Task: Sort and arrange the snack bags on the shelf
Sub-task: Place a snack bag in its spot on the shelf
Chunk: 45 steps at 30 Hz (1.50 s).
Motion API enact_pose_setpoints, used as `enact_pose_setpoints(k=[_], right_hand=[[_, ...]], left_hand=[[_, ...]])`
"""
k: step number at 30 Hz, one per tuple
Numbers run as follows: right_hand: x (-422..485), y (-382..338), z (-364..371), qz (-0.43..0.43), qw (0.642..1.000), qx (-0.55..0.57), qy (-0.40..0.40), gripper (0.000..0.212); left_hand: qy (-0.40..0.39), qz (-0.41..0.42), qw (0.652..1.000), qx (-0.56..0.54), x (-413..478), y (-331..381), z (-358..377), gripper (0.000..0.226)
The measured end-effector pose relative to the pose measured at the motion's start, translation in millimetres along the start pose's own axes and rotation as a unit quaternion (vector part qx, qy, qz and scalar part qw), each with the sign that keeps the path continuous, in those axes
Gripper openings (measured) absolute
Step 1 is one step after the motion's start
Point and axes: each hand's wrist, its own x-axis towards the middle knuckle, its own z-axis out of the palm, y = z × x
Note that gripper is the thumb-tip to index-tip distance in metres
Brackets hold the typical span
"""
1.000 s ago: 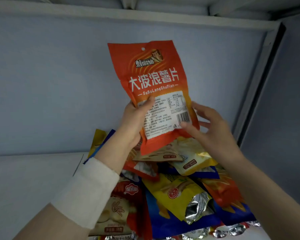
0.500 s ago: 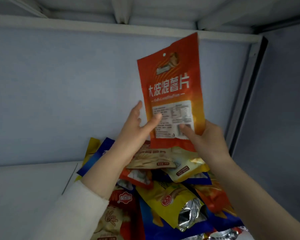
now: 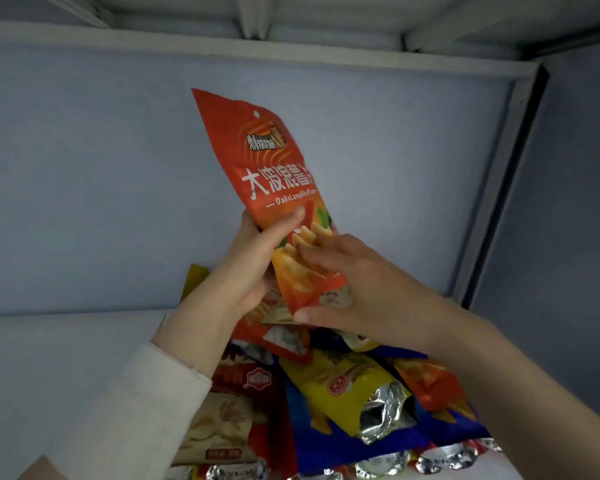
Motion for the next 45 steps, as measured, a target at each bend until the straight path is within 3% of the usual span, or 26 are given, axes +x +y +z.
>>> enact_pose_setpoints(k=[3,11,18,24,29,35,38,45], right_hand=[[5,-7,2,0.001,1.000,0.018,0.007,0.064],[37,-62,34,-0.012,0.983,-0.171,-0.066,0.053],[83,-148,87,-0.048,0.958,-0.241,-0.146,0.057],[143,-252,173,-0.057,0.960,-0.213,-0.170,0.059],[186,-321,238,-0.070,0.960,-0.187,-0.196,0.064],[246,-363,281,-0.085,0.953,-0.195,-0.215,0.066],[274,-378,300,-0.108,0.952,-0.190,-0.213,0.065],[326,-415,342,-0.105,0.948,-0.172,-0.247,0.066]], left_hand=[[0.101,-0.005,0.995,0.015,-5,1,-23,0.029],[0.160,-0.040,0.983,0.081,-40,16,-111,0.025],[0.254,-0.016,0.949,0.188,-81,45,-235,0.030],[0.247,-0.048,0.935,0.250,-123,66,-379,0.032],[0.256,-0.084,0.934,0.234,-150,73,-487,0.030],[0.280,-0.155,0.927,0.198,-141,91,-581,0.016],[0.279,-0.169,0.929,0.177,-134,98,-617,0.026],[0.290,-0.218,0.901,0.237,-131,129,-705,0.015]])
